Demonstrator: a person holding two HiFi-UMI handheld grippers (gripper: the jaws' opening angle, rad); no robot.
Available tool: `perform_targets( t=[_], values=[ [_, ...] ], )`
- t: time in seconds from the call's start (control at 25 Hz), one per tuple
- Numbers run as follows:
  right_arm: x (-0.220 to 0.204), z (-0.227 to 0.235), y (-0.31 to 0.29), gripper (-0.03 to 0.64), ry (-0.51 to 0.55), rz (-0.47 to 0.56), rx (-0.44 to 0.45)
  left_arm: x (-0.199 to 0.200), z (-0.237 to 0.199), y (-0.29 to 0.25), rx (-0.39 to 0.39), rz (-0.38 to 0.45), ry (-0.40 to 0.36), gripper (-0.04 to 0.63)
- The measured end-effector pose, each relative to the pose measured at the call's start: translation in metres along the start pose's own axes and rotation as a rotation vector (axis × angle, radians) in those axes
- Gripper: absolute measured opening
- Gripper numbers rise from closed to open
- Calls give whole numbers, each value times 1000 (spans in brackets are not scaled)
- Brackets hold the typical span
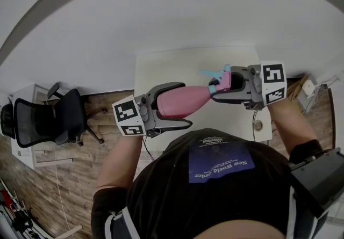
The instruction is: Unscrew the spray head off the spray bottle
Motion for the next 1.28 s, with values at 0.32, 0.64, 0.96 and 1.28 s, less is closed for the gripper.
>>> perform_targets(
  t=[0.32,0.64,0.96,1.28],
  values=[
    [-8,-11,1,121,299,-10,12,-8,-11,3,-79,94,240,504],
    [-15,-33,4,121,464,-14,-22,-17,0,-2,-108,116,323,505],
    [-27,-37,9,121,745,-160,-86,-25,-7,-5,-129,180,464,505],
    [-17,-34,4,128,644,-98,-116,-16,-5,2,-109,158,285,505]
  ],
)
Point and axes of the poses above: the fingertips, and each gripper's own axes: y backward along the fingers, z to its right, x out of its top, the point moved 4 cm from there along y, backward along the fingers, and after that the axes turned 9 degrees about -x, right-handed, at the moved point
